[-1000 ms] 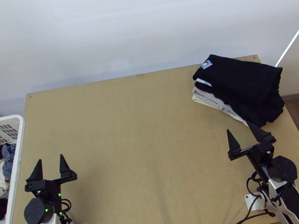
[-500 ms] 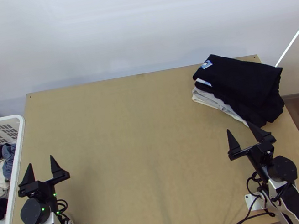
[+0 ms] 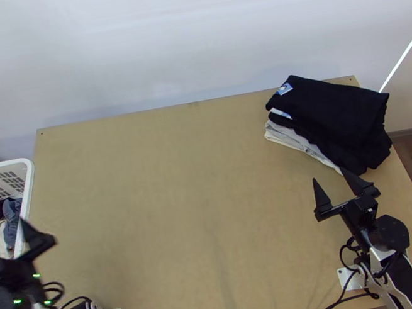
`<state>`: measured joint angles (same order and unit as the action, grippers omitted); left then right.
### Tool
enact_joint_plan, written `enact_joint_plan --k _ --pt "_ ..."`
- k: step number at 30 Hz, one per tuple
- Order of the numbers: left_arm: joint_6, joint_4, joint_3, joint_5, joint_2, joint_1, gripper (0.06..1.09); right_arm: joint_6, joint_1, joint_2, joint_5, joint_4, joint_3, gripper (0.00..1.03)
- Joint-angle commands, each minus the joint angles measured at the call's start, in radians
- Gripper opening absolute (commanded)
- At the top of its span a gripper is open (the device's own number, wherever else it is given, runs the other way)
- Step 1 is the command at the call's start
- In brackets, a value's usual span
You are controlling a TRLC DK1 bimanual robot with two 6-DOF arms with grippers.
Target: Fold the t-shirt
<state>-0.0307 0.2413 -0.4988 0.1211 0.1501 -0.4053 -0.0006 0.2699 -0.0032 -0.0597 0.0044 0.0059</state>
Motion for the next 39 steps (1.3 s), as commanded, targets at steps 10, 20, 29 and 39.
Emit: enact_joint_plan --k 10,20,29,39 --pt "-0.072 0.211 -0.713 -0.097 0.942 -0.543 1.04 0.002 0.000 0.000 0.000 0.000 0.000 0.99" --pt "-0.015 0.363 -1.058 -0.170 1.625 -0.642 1.04 -0.001 0.000 0.000 0.000 0.000 0.000 0.99" --pt "0.097 0.397 -1.147 -0.391 1.901 -0.645 1.04 0.002 0.000 0.000 0.000 0.000 0.000 0.99" --pt "0.086 0.395 -1.193 -0.535 2.068 -0.616 1.04 -0.001 0.000 0.000 0.000 0.000 0.000 0.99"
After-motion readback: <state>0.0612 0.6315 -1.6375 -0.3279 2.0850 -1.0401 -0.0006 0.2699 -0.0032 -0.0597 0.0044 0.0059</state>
